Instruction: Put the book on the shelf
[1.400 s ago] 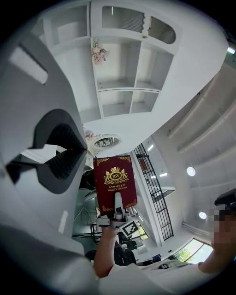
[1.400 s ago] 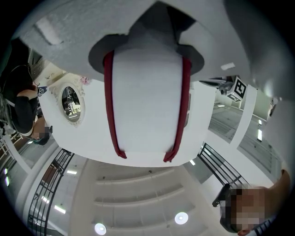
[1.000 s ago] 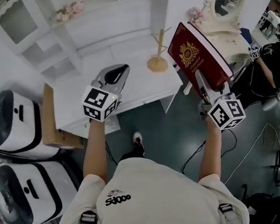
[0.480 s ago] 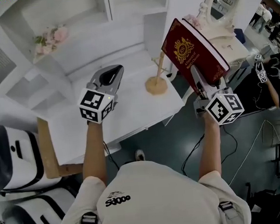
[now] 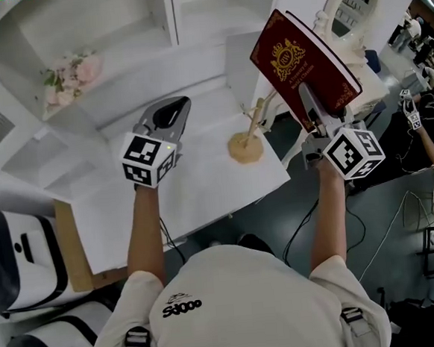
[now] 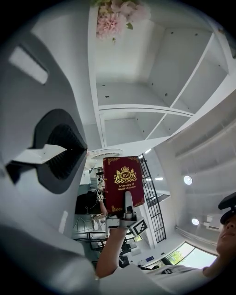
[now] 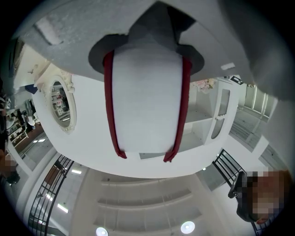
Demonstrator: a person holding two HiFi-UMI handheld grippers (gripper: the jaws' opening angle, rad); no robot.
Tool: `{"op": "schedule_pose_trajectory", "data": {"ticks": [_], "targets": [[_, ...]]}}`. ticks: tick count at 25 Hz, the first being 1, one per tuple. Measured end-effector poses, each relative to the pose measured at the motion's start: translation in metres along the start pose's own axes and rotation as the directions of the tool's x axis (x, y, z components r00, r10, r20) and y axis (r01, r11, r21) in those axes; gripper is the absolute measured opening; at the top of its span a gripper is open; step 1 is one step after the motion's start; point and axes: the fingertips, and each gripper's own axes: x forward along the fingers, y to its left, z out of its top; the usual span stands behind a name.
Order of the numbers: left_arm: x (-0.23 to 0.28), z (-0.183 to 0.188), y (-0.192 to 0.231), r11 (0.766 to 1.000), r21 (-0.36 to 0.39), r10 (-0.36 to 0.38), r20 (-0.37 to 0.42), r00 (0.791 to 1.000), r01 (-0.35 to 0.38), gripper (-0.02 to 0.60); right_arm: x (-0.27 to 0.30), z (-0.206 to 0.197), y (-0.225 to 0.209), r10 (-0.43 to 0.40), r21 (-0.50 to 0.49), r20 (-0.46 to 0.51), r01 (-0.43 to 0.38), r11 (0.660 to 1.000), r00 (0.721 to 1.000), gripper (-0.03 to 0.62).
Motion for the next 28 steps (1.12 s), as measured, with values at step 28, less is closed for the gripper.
{"op": "schedule_pose_trajectory", "data": {"ticks": [28], "targets": [[0.034,-0.043,0.05,0.989,-0.039,0.14,-0.099,0.985,-0.145,0.017,0.225,0.033,-0.051,-0.047,-0.192,0.059,0.058,0.98,0.997,0.249]]}}
